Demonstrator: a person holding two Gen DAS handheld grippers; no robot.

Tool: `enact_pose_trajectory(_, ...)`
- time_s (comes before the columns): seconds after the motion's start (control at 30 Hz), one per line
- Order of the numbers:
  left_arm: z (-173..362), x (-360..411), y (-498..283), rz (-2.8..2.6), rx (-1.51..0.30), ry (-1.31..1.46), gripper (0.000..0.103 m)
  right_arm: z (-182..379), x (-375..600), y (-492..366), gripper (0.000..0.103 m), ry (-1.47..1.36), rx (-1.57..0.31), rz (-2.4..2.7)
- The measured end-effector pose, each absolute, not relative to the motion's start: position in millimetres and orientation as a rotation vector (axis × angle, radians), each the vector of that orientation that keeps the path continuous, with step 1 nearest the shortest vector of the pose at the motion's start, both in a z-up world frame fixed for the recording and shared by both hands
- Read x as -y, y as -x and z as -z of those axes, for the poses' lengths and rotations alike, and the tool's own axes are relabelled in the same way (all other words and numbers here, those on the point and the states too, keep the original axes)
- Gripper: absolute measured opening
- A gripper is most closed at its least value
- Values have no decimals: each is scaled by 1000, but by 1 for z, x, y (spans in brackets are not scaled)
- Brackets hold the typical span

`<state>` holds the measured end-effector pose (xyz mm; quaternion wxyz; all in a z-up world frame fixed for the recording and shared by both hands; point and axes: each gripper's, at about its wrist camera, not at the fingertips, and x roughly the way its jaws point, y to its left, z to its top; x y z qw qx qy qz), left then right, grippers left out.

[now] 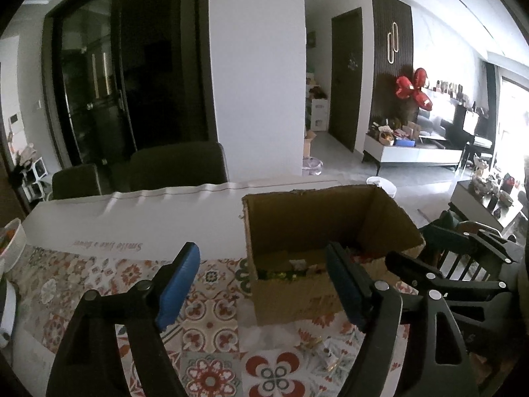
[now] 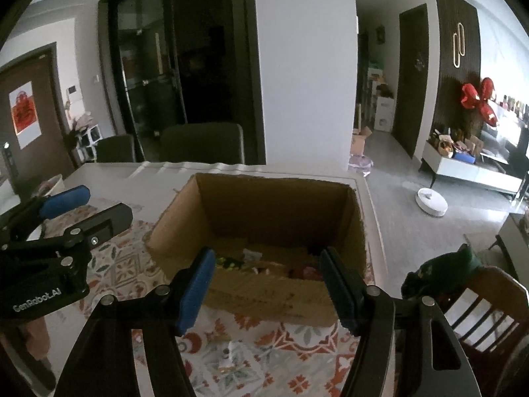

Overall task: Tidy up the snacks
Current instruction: 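Move both tools back from the box to the white-and-gold wrapped snack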

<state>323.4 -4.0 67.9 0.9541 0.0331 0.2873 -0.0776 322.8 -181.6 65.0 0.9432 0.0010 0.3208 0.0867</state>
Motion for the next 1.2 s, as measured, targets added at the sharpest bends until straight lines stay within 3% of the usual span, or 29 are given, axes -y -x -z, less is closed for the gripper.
enact_pose_trajectory(0.53, -26, -28, -276, 115, -646, -49, 81, -31, 150, -278, 67, 25, -678, -231)
enact_pose_trajectory(1.2, 61, -32, -263, 62, -846, -77, 81, 46, 137, -272, 67, 65, -865, -232)
